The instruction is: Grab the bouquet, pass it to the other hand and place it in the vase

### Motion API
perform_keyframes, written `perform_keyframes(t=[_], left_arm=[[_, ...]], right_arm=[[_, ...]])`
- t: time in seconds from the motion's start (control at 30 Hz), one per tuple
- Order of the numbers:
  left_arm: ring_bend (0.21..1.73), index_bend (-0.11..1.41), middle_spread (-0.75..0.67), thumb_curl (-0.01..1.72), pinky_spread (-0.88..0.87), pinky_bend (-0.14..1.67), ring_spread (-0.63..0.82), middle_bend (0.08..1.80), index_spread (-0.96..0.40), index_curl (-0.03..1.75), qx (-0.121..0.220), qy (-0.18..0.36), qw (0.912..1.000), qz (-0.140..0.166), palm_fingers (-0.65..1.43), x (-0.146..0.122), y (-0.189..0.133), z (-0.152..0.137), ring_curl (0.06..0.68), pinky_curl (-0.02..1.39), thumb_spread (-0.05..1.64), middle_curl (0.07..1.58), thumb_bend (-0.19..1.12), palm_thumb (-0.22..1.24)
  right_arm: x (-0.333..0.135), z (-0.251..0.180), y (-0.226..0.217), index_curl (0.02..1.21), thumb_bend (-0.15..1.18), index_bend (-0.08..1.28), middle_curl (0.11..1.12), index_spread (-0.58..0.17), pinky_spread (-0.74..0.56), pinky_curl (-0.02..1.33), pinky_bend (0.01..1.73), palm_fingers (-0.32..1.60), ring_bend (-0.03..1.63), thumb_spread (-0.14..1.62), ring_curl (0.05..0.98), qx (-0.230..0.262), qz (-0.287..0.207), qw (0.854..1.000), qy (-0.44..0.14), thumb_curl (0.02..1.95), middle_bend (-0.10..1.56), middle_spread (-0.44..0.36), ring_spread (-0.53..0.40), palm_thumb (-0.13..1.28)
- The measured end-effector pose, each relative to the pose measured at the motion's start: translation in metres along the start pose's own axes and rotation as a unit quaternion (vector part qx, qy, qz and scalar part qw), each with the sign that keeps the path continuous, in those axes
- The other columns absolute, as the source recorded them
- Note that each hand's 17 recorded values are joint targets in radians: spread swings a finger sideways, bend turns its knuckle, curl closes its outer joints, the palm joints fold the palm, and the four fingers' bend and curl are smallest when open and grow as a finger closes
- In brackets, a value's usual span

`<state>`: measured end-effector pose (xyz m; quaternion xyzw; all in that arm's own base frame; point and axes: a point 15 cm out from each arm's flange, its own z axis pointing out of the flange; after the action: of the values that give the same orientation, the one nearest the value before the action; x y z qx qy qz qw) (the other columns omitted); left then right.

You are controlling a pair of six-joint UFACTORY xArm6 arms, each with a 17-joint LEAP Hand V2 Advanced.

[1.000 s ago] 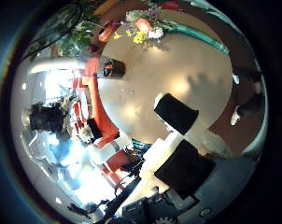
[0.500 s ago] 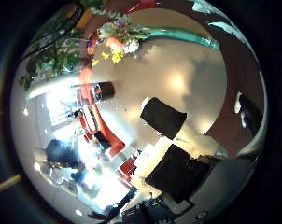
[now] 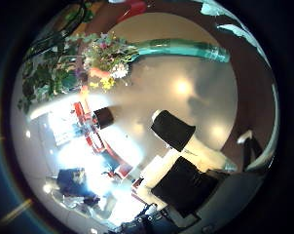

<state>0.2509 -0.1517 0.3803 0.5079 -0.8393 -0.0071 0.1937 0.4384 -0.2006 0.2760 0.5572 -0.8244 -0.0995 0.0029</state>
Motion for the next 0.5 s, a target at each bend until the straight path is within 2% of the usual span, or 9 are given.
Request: perform_keyframes(t=[0.17,0.3,0.5], left_arm=[[0.46,0.17,0.46,0.35,0.53,0.2,0.57,0.19,0.16,0.32,0.0,0.001,1.0,0.001,0.08,0.001,0.0,-0.001,0.209,0.33,1.08,0.32,-0.02,0.39],[0.46,0.17,0.46,0.35,0.53,0.2,0.57,0.19,0.16,0.32,-0.001,0.002,1.0,0.004,0.08,0.001,0.001,-0.002,0.209,0.33,1.09,0.32,-0.02,0.39],[0.46,0.17,0.46,0.35,0.53,0.2,0.57,0.19,0.16,0.32,-0.003,0.004,1.0,0.003,0.08,0.001,0.0,-0.001,0.209,0.33,1.09,0.32,-0.02,0.39]], right_arm=[[0.007,0.006,-0.03,0.36,-0.02,0.23,0.43,-0.29,0.25,0.08,0.61,0.3,0.81,1.07,0.22,-0.012,-0.001,1.0,0.001,0.41,0.42,-0.072,-0.127,0.54],[0.006,0.028,-0.038,0.37,-0.02,0.24,0.42,-0.301,0.27,0.09,0.57,0.27,0.72,1.07,0.196,-0.057,-0.007,0.998,0.0,0.41,0.39,-0.058,-0.079,0.55],[-0.003,0.049,-0.051,0.39,-0.02,0.27,0.41,-0.342,0.28,0.09,0.5,0.26,0.61,1.06,0.17,-0.059,-0.02,0.998,0.004,0.42,0.38,-0.05,-0.021,0.56]])
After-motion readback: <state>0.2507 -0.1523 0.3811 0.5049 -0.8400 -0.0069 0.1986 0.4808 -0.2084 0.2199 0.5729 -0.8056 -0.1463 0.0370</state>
